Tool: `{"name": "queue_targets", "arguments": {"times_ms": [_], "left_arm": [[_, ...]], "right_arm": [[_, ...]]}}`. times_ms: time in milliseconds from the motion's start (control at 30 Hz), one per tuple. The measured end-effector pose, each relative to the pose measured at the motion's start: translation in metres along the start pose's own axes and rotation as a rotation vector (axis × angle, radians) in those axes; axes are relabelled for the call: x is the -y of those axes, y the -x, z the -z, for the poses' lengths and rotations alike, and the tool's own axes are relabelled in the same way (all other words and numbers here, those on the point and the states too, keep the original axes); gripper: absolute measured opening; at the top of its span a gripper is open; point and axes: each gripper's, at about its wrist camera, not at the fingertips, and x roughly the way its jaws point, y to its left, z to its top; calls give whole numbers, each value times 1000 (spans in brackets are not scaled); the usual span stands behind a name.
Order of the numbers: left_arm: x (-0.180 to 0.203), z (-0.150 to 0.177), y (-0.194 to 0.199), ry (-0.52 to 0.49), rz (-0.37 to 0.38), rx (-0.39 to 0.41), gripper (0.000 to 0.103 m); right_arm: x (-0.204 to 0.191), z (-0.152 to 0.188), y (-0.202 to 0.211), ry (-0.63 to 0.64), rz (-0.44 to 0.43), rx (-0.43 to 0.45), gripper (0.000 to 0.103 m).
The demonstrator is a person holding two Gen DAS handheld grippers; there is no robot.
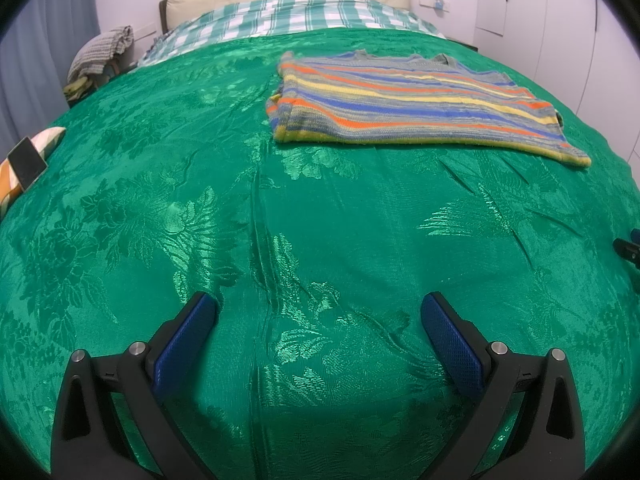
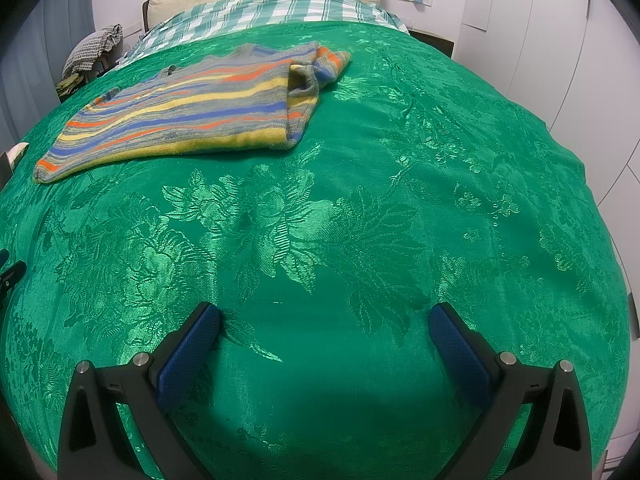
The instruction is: Fold small clothes
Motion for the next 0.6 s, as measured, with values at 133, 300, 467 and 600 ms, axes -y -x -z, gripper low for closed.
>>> {"name": "queue_targets", "arguments": {"times_ms": [133,300,467,600], "left_arm": [[-1,-1,1,0,6,-3,102],[10,-5,28,-72,-1,-34,101],[82,-29,51,-303,153,54,101],[160,-66,21,-431,278,58,101]], "right_arm": [[0,0,0,0,1,0,103],[1,-4,3,9,-8,-42,103],[26,-36,22,-17,-149,7,102],[47,-95,3,-44,-247,-7,100]]}}
